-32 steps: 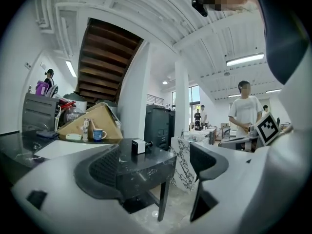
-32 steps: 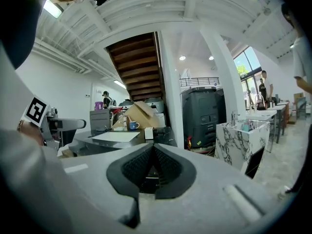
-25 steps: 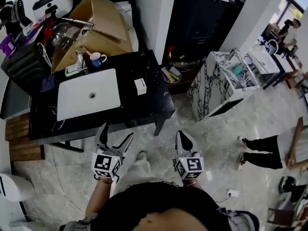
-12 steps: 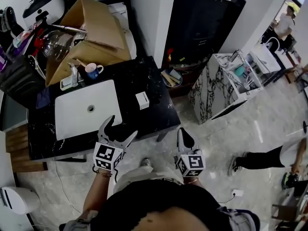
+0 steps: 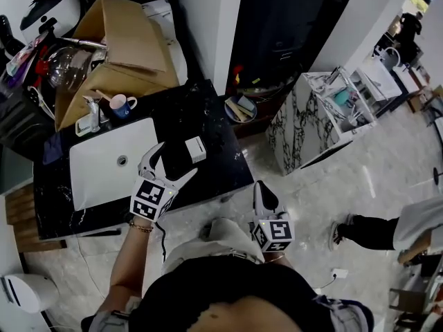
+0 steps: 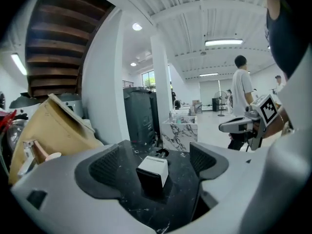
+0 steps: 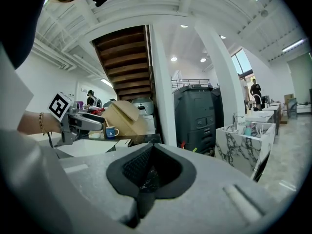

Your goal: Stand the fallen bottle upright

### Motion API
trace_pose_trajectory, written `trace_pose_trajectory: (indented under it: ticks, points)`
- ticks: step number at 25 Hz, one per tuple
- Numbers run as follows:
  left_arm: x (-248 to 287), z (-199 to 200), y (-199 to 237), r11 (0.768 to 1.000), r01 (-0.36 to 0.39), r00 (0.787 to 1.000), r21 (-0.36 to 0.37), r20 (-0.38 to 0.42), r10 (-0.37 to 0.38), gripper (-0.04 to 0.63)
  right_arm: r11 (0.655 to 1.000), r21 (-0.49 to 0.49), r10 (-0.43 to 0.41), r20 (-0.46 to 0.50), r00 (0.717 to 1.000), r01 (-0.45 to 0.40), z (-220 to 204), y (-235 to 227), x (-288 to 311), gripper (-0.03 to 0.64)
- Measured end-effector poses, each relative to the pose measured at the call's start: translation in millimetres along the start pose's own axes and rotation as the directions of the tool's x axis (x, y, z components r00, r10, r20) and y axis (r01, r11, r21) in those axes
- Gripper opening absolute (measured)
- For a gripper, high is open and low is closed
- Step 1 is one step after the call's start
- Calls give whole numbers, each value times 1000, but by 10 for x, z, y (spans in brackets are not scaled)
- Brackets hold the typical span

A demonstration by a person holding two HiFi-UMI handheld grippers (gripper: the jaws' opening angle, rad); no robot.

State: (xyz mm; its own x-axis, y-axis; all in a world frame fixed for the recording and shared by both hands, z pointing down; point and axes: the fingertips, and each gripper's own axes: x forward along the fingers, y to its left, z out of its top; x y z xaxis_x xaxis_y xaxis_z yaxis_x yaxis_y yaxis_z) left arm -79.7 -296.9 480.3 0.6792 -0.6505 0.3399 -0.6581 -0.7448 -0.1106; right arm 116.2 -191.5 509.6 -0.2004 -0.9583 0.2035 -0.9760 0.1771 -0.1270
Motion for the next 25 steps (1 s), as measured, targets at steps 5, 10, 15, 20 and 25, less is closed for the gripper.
trace_pose_trajectory:
  ticks: [5, 10, 15, 20, 25]
  points:
    - [389, 64, 96, 992, 82, 988, 97, -142, -68, 431, 1000, 1, 8, 5, 1000, -8, 119, -167, 102, 5]
    - [765, -96, -84, 956, 290, 891, 36, -375, -256, 431, 1000, -7, -21, 6, 1000, 21, 210, -488, 146, 5]
    - [1102, -202, -227, 920, 385, 798, 78, -529, -289, 430, 999, 10, -51, -12, 999, 51, 158, -710, 153, 5]
    - [1589, -387, -164, 895, 432, 697, 109, -671, -255, 430, 996, 19, -91, 22, 996, 90, 236, -880, 121, 5]
    - [1702, -728, -254, 837, 547, 417, -10, -864, -283, 430, 987, 37, -156, 25, 987, 155, 218, -1084, -18, 5]
